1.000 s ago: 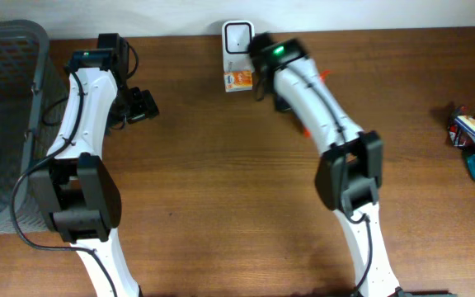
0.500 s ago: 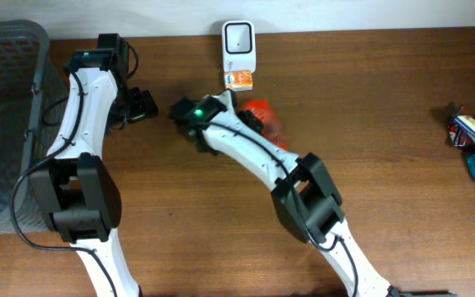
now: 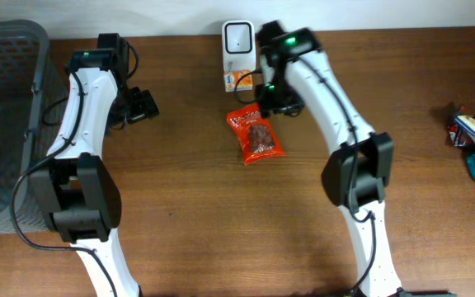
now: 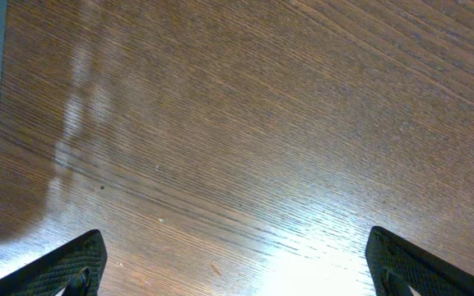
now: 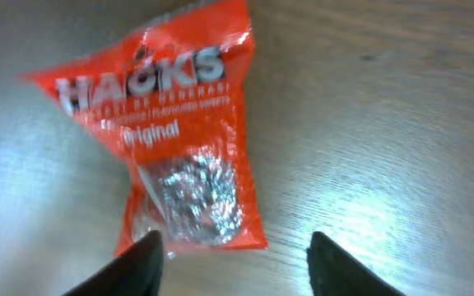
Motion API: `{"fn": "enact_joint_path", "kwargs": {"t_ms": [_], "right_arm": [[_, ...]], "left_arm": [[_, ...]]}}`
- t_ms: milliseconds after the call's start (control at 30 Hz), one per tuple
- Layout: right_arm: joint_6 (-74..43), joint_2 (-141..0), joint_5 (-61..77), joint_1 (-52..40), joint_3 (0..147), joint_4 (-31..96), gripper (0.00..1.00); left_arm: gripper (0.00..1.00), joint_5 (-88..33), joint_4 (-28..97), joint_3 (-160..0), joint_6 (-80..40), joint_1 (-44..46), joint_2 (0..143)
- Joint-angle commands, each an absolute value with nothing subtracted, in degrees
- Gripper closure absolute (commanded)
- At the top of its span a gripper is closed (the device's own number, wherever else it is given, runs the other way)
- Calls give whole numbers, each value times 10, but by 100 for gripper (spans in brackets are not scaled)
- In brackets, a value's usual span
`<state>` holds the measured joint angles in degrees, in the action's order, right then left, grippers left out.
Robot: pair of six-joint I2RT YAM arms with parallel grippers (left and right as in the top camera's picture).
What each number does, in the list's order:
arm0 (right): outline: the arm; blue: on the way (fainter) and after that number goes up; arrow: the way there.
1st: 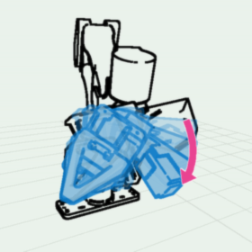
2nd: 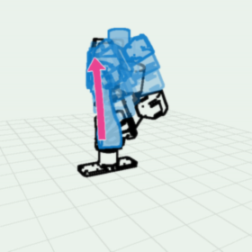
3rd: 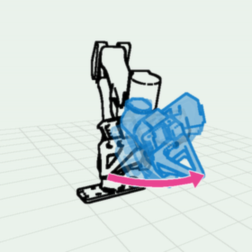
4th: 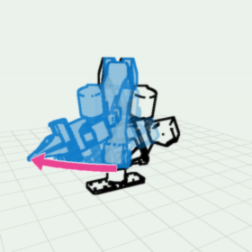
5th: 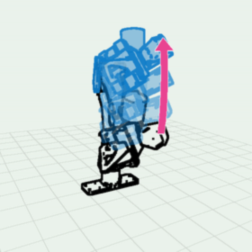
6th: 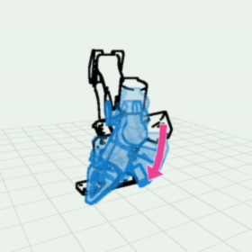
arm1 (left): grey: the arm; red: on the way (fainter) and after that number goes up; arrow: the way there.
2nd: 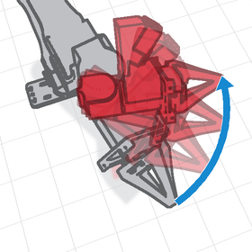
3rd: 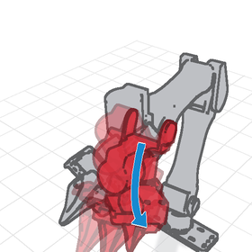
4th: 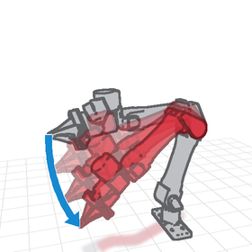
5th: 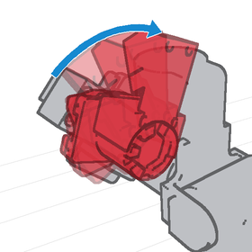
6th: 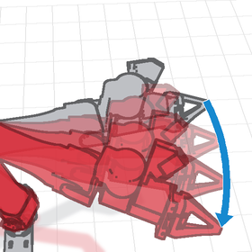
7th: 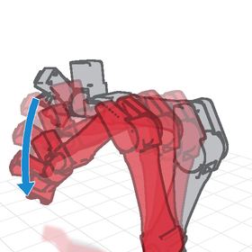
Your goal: Scan the item barcode
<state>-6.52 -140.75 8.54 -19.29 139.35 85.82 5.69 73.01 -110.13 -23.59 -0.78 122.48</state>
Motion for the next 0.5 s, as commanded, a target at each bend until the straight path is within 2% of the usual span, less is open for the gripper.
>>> {"fn": "enact_joint_path", "kwargs": {"t_ms": [0, 267, 467], "right_arm": [[2, -1400, 227, -186, 1334, 832, 68], [2, -1400, 259, -220, 1170, 655, 69], [-69, -1389, 158, -221, 1176, 665, 69]], "left_arm": [[1, 49, 731, -1098, -236, -8, 1221], [1, 49, 731, -1098, -236, -8, 1221], [1, 49, 731, -1098, -236, -8, 1221]]}}
